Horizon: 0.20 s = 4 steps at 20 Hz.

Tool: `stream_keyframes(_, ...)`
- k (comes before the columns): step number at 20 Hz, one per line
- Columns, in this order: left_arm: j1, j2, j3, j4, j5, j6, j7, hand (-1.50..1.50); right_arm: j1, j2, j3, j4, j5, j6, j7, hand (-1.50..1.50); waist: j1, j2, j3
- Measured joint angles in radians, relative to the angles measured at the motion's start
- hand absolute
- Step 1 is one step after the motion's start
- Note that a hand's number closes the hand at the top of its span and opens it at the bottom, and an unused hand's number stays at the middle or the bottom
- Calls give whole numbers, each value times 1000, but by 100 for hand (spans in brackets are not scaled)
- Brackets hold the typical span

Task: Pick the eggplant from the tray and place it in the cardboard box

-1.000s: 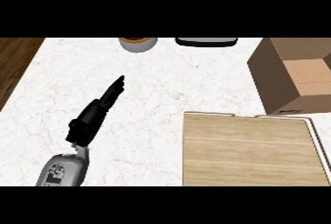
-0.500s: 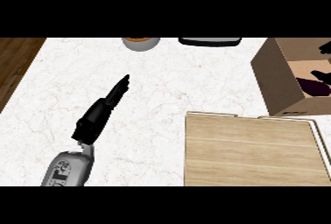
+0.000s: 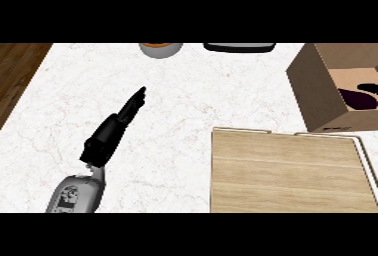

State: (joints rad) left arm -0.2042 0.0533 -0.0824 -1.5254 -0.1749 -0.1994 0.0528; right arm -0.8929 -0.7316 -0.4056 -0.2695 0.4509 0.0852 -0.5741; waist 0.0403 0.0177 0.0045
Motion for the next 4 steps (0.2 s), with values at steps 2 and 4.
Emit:
stream_keyframes(2, -5, 4, 7, -4, 6, -4, 6, 0, 2, -16, -61, 23, -61, 34, -23, -150, -2, 1, 0)
stream_keyframes(4, -16, 2, 7, -8, 6, -2, 20, 0, -7, -52, -113, 44, -114, 93, -26, -150, -4, 1, 1)
